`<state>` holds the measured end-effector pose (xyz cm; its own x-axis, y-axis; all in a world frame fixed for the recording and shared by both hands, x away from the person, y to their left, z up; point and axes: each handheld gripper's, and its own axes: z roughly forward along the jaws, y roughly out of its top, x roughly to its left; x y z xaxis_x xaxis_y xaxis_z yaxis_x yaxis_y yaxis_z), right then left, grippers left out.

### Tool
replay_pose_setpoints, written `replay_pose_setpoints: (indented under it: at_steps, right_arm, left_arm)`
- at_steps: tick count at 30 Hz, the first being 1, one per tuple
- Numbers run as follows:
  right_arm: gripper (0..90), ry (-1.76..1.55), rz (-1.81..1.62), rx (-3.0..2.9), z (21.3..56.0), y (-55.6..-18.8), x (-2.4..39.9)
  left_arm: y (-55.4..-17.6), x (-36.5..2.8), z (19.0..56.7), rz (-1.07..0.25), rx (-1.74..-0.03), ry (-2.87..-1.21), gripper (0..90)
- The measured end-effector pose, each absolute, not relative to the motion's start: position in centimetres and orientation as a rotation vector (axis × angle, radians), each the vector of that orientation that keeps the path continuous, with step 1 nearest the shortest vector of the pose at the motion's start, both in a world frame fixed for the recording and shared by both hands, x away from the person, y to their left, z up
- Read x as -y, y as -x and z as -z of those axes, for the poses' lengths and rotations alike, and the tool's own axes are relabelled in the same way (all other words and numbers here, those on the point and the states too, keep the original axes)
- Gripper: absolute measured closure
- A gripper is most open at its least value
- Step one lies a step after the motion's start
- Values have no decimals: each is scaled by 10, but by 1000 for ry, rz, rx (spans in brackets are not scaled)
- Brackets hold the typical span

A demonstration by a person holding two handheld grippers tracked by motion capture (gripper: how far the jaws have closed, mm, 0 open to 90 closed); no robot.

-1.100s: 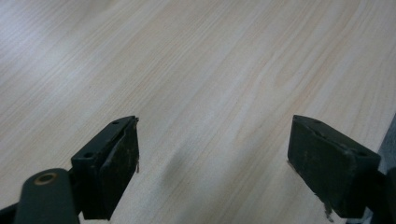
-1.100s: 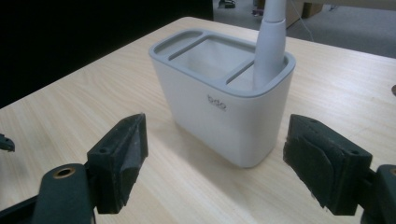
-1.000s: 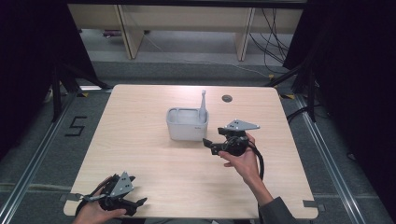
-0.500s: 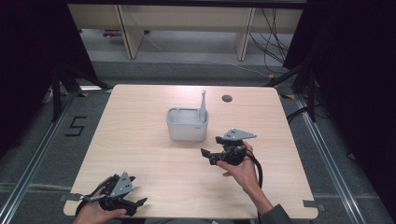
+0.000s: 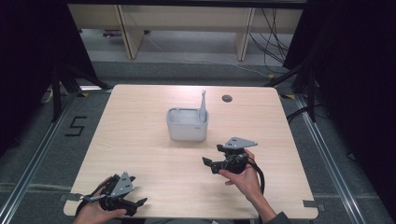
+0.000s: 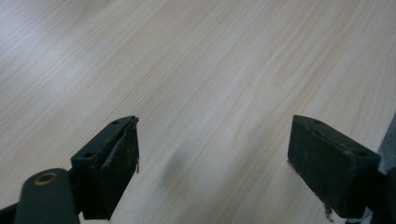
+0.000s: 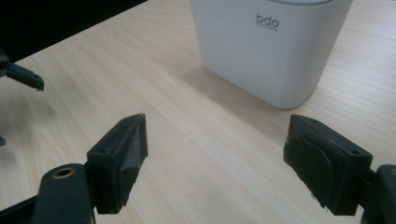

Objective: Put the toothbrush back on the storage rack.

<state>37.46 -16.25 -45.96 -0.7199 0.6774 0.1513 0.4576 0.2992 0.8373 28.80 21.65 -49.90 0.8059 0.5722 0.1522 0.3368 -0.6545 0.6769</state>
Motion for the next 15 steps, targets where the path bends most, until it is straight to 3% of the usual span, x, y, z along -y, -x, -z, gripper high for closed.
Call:
replay_pose_setpoints:
  at_steps: [15]
  right_arm:
    - [182, -1074, -1378, -2429, 474, -352, 158]
  left_arm:
    - [-288, -216, 499, -466, -666, -2333, 163]
